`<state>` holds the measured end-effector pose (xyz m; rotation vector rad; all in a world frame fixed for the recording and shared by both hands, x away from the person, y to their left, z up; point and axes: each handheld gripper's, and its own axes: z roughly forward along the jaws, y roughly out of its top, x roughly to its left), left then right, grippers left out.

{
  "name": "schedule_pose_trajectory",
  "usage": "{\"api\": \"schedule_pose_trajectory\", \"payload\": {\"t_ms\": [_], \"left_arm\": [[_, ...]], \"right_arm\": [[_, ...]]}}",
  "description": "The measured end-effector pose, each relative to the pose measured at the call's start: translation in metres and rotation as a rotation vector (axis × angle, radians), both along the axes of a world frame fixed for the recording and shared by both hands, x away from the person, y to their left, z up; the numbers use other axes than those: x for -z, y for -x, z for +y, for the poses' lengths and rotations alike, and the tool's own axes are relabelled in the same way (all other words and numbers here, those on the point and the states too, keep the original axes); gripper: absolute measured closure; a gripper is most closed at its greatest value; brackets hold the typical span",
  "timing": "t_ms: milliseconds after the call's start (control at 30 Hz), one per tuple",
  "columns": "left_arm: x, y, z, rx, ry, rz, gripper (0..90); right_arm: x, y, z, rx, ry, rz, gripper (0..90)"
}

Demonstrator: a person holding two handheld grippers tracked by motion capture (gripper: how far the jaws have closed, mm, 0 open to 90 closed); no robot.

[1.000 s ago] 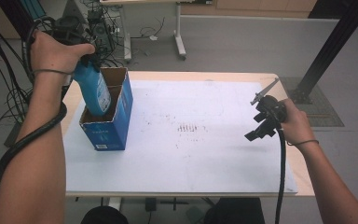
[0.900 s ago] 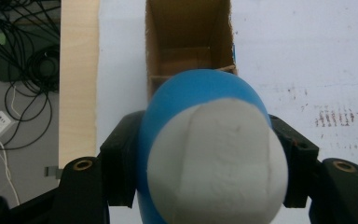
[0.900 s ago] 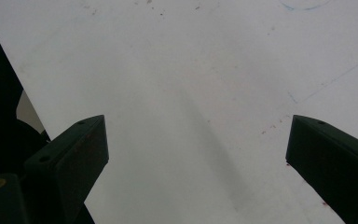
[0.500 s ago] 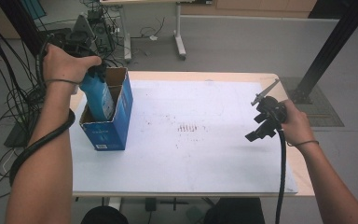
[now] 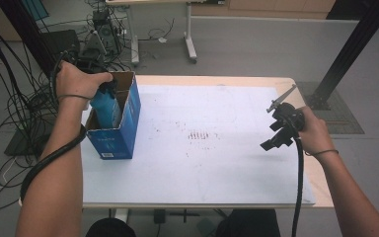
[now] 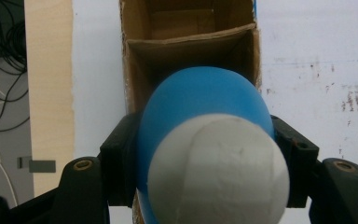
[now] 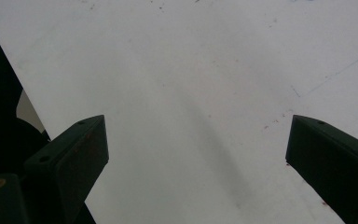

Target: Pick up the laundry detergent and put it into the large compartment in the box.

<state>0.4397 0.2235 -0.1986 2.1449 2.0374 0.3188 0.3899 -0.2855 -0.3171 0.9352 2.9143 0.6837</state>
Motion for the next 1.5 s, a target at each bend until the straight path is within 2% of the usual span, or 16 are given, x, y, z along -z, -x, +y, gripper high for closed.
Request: {"api": "schedule_pose_trajectory", "payload": {"t_ms": [400,867,1067,1500], "left_arm": [[0.018,0.000,0.000,0.001,-0.001,0.026,37.6],[0.036,-0.001,-0.003,-0.005,-0.013,0.019,37.6],[0.045,-0.001,-0.003,-0.008,-0.003,0.020,37.6],[0.060,-0.001,-0.001,-0.012,-0.008,0.036,37.6]], "right_arm": [[0.000,0.000,0.003,-0.002,0.004,-0.001,5.6],[-0.001,0.000,0.003,-0.002,0.006,0.001,5.6],[-0.001,0.000,0.004,-0.006,0.011,-0.003,5.6],[-0.001,0.000,0.005,-0.004,0.016,-0.001,5.7]]}}
